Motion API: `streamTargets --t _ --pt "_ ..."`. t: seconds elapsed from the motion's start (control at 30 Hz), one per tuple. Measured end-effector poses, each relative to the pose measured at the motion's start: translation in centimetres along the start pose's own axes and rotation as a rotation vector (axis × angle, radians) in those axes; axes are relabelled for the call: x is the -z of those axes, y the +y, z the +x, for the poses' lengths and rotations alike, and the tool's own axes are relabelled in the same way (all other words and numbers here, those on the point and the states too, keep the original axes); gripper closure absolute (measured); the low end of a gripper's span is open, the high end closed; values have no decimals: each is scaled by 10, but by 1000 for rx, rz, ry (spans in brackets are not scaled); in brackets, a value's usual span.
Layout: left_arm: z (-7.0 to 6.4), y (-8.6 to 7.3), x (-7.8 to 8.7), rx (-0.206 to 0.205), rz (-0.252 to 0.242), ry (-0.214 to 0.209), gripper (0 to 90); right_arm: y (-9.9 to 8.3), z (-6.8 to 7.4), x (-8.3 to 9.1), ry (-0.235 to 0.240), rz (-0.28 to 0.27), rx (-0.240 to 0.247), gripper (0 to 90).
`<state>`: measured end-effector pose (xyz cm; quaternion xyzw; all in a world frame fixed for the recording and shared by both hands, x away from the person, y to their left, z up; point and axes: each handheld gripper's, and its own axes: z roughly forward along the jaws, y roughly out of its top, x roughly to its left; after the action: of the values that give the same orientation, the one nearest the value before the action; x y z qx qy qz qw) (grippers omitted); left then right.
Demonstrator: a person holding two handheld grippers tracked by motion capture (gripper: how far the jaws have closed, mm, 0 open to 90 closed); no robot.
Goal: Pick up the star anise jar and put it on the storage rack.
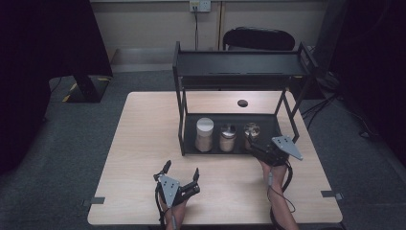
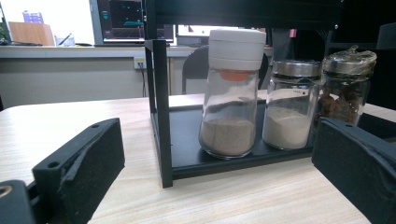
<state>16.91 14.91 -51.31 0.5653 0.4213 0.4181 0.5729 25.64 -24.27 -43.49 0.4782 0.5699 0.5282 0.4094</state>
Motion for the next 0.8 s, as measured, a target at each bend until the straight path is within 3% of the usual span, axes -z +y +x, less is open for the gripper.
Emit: streamTargets --t 0.8 --pt "0 0 0 0 1 0 20 -6 3 22 -2 -18 -21 2"
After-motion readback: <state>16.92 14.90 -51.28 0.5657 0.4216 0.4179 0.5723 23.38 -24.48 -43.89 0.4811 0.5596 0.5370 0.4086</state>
